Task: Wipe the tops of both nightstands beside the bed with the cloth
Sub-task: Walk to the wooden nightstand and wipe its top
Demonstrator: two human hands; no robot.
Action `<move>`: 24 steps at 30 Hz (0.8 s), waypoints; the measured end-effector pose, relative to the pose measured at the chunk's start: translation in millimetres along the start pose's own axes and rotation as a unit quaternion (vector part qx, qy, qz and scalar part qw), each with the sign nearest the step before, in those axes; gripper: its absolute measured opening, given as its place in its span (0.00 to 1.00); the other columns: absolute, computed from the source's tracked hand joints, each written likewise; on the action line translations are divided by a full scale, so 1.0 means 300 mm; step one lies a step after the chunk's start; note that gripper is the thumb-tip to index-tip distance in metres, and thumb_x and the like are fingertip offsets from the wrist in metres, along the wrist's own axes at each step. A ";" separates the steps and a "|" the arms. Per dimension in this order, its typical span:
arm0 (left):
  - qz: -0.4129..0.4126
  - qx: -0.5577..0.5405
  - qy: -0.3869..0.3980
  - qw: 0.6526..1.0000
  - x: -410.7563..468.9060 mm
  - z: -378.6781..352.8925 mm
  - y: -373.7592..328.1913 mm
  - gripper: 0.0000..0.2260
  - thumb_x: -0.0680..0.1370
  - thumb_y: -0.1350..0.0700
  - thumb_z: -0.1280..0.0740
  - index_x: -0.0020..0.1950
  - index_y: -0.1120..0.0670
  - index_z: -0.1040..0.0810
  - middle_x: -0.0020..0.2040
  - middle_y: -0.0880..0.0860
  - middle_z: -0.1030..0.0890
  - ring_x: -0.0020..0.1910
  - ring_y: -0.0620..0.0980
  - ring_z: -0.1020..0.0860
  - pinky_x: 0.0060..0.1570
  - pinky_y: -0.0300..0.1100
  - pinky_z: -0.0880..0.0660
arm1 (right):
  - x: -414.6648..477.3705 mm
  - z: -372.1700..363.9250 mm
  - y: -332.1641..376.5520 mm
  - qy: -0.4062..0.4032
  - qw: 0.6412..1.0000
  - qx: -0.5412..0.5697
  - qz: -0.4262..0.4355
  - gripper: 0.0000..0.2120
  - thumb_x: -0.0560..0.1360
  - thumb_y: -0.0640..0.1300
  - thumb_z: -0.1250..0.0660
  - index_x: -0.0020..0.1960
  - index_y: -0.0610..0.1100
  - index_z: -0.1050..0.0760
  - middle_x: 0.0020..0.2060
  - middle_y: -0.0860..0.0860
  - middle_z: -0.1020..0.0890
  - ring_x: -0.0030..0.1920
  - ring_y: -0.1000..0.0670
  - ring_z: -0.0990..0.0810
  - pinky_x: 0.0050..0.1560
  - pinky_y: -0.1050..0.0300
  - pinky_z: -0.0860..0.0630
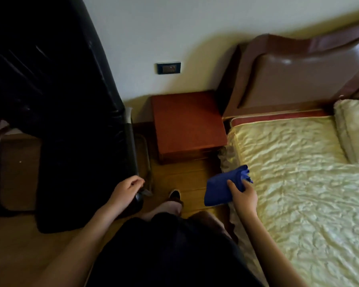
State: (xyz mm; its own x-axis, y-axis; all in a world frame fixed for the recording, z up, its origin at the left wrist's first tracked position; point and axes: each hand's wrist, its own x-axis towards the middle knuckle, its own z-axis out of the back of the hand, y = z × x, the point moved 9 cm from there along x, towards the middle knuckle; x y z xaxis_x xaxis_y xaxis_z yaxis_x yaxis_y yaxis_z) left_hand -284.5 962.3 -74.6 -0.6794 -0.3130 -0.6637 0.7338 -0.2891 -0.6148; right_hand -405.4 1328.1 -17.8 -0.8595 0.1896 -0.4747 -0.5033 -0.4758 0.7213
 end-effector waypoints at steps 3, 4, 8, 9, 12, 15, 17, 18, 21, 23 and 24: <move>-0.025 0.012 0.002 1.000 0.139 -0.015 -0.171 0.11 0.82 0.48 0.41 0.58 0.49 0.22 0.56 0.48 0.22 0.57 0.48 0.24 0.53 0.40 0.29 | 0.180 -0.031 0.134 0.002 0.997 -0.063 0.036 0.06 0.77 0.46 0.33 0.42 0.47 0.25 0.34 0.53 0.21 0.35 0.58 0.25 0.33 0.67 0.33; -0.038 0.017 -0.013 0.999 0.192 -0.017 -0.217 0.13 0.82 0.48 0.41 0.62 0.50 0.24 0.60 0.48 0.23 0.59 0.48 0.25 0.54 0.39 0.30 | 0.242 -0.049 0.171 0.005 0.996 -0.077 0.048 0.04 0.77 0.46 0.33 0.44 0.46 0.24 0.34 0.53 0.21 0.35 0.59 0.26 0.31 0.69 0.34; -0.060 0.020 -0.089 0.994 0.432 -0.046 -0.324 0.21 0.82 0.49 0.41 0.74 0.51 0.33 0.71 0.50 0.30 0.70 0.48 0.31 0.67 0.45 0.32 | 0.512 -0.182 0.248 0.017 0.991 -0.103 0.080 0.03 0.77 0.45 0.34 0.49 0.46 0.24 0.36 0.55 0.22 0.35 0.60 0.25 0.29 0.72 0.34; -0.060 0.021 -0.101 0.993 0.502 -0.063 -0.329 0.22 0.82 0.49 0.41 0.75 0.52 0.35 0.72 0.50 0.31 0.71 0.49 0.33 0.69 0.45 0.35 | 0.585 -0.234 0.260 0.023 0.991 -0.102 0.089 0.03 0.77 0.45 0.34 0.49 0.45 0.24 0.36 0.55 0.21 0.35 0.60 0.26 0.30 0.72 0.34; -0.035 0.022 -0.139 0.989 0.718 -0.124 -0.291 0.24 0.82 0.49 0.41 0.77 0.52 0.40 0.75 0.53 0.35 0.74 0.51 0.36 0.70 0.45 0.39 | 0.783 -0.405 0.267 0.063 0.991 -0.069 0.093 0.02 0.77 0.45 0.33 0.46 0.46 0.24 0.37 0.50 0.19 0.35 0.54 0.24 0.37 0.59 0.27; 0.009 0.000 -0.187 0.982 0.925 -0.175 -0.205 0.26 0.81 0.49 0.40 0.78 0.52 0.42 0.76 0.55 0.37 0.75 0.53 0.37 0.71 0.48 0.39 | 0.961 -0.556 0.238 0.097 0.992 0.015 0.080 0.08 0.76 0.45 0.31 0.45 0.40 0.22 0.40 0.40 0.17 0.36 0.47 0.20 0.39 0.51 0.25; 0.038 -0.029 -0.213 0.976 1.048 -0.202 -0.135 0.28 0.81 0.48 0.40 0.79 0.52 0.44 0.77 0.56 0.39 0.74 0.54 0.37 0.70 0.49 0.37 | 1.059 -0.630 0.185 0.110 0.990 0.060 0.060 0.06 0.76 0.47 0.31 0.46 0.44 0.20 0.40 0.47 0.16 0.38 0.55 0.18 0.36 0.60 0.22; 0.047 -0.046 -0.220 0.973 1.105 -0.219 -0.098 0.29 0.81 0.47 0.40 0.79 0.52 0.45 0.77 0.56 0.41 0.74 0.55 0.37 0.70 0.49 0.37 | 1.103 -0.657 0.143 0.110 0.990 0.066 0.053 0.04 0.76 0.47 0.31 0.47 0.47 0.20 0.41 0.51 0.16 0.38 0.60 0.18 0.35 0.66 0.24; 0.051 -0.053 -0.224 0.972 1.254 -0.269 -0.017 0.30 0.80 0.45 0.40 0.79 0.50 0.47 0.77 0.56 0.42 0.74 0.56 0.37 0.70 0.50 0.35 | 1.221 -0.701 -0.042 0.086 0.996 0.024 0.019 0.07 0.77 0.47 0.32 0.49 0.43 0.22 0.43 0.49 0.18 0.42 0.54 0.18 0.36 0.65 0.26; 0.034 0.009 -0.234 0.972 1.306 -0.288 0.002 0.29 0.80 0.45 0.39 0.78 0.50 0.46 0.75 0.56 0.41 0.73 0.57 0.36 0.67 0.47 0.34 | 1.273 -0.683 -0.164 0.047 0.996 -0.077 0.005 0.13 0.76 0.47 0.31 0.55 0.40 0.25 0.49 0.44 0.19 0.53 0.41 0.20 0.45 0.57 0.27; 0.022 0.031 -0.242 0.970 1.317 -0.291 0.005 0.29 0.80 0.46 0.39 0.78 0.50 0.45 0.74 0.57 0.41 0.71 0.57 0.35 0.64 0.45 0.33 | 1.287 -0.669 -0.192 0.030 0.989 -0.141 0.027 0.19 0.76 0.48 0.31 0.62 0.39 0.27 0.55 0.42 0.21 0.58 0.39 0.23 0.52 0.54 0.28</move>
State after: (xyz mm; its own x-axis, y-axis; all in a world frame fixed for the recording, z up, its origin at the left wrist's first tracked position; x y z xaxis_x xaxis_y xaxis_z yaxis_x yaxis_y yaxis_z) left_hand -551.9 917.4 -374.8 -0.5793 -0.7091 -0.4020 0.7708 -0.3159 -0.5533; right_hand -690.5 1256.4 -343.9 -0.8732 0.1112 -0.4745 -0.4057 -0.7055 0.5811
